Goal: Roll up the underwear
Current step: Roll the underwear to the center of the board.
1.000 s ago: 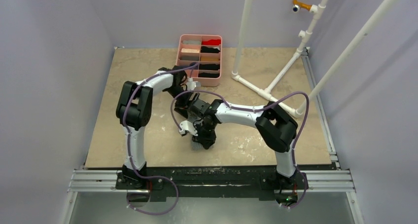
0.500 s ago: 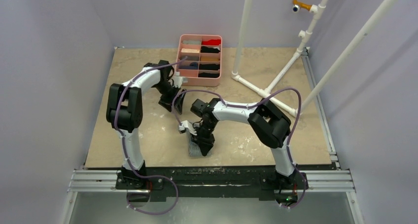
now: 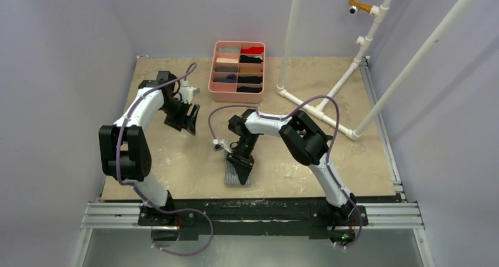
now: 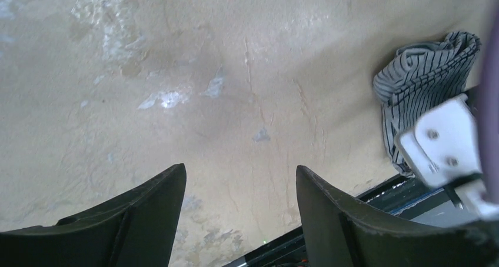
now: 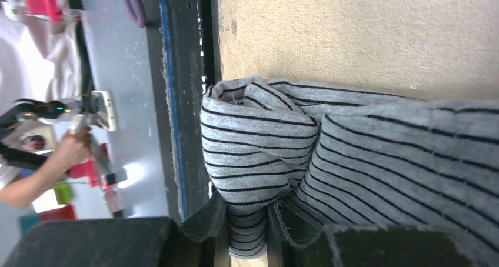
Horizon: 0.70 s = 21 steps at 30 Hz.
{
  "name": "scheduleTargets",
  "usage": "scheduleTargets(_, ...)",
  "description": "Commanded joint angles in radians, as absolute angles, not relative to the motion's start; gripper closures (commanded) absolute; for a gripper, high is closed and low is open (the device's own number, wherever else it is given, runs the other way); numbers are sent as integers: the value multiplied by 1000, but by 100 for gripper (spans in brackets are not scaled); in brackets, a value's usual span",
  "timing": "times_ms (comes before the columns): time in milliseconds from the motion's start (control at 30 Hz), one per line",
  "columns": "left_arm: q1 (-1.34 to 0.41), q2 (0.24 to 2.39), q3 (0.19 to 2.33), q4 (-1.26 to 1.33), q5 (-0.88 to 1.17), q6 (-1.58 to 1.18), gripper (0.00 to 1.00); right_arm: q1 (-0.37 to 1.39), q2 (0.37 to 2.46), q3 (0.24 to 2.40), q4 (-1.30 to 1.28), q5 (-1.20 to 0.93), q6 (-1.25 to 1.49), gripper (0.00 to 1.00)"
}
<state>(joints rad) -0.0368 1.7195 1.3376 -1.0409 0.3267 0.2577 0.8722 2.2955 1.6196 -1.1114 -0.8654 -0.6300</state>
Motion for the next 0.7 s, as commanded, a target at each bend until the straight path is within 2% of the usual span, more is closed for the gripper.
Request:
scheduleTargets(0, -14, 1596, 1295, -1040, 317, 304, 32, 879, 2488, 1607, -1042, -562, -694, 100)
scheduleTargets(267, -4, 1404, 1189, -1021, 350, 342, 32, 814, 2499, 1612, -1016, -544, -619, 100)
scheduleTargets(467, -10, 1299, 1139, -1031, 507, 399, 32, 757, 2459, 1550, -986, -531, -592, 100)
scheduleTargets(567, -51, 1256, 1119, -1029, 578, 430, 32, 734, 2437, 1516, -977, -524, -598, 100)
scheduleTargets(667, -171, 1210, 1086, -983, 606, 437, 32, 706, 2416, 1491, -976, -511, -614, 100)
